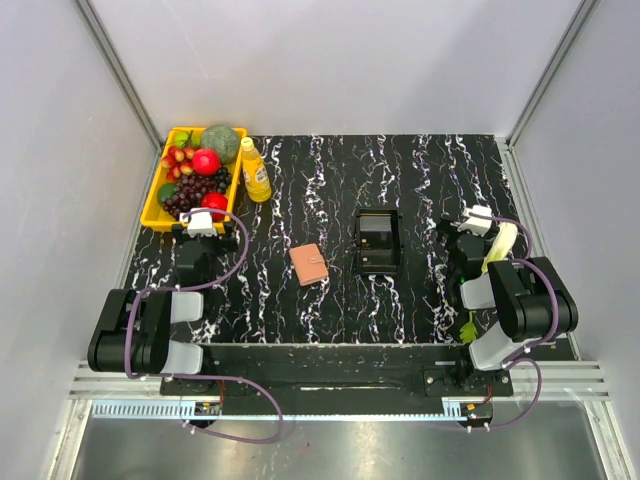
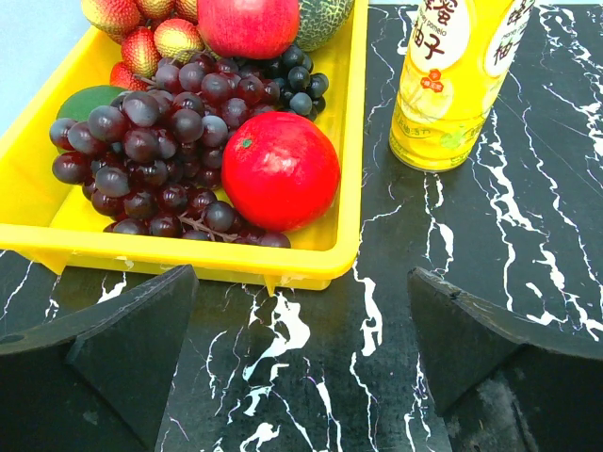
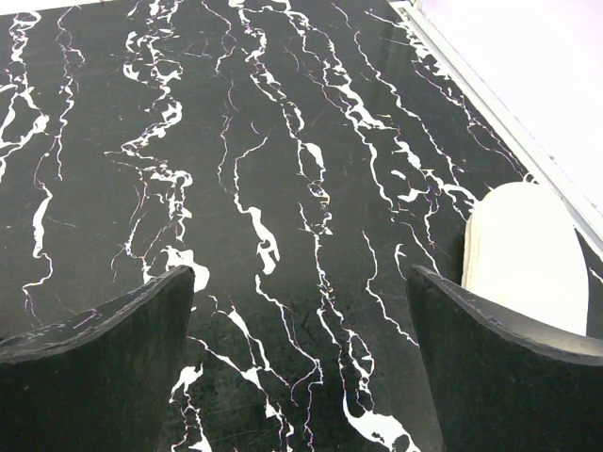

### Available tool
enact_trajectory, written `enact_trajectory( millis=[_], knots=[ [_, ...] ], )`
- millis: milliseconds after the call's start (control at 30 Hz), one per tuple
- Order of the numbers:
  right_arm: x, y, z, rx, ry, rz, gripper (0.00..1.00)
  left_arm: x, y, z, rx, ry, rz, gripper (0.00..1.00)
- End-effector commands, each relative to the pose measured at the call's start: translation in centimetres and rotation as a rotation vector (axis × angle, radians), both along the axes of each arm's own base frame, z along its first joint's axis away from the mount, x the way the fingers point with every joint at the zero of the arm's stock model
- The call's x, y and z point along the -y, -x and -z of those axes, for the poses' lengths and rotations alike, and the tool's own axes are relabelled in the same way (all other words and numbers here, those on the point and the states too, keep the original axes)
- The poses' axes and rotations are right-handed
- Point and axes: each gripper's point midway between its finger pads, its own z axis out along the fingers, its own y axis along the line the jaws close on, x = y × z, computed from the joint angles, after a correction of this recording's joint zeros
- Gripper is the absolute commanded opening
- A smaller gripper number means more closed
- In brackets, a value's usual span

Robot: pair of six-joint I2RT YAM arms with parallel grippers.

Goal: Put the credit cards into the card holder
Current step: Open the card holder at the center of the board.

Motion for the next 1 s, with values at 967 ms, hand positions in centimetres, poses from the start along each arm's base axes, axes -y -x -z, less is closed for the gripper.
enact_trajectory(
  millis=[967],
  knots=[
    [-14.2,0.9,-21.0,-0.033,-0.539,-0.665,0.99,-0.1,0.9,-11.5,-0.069,0.543,-0.213,0.99]
  ],
)
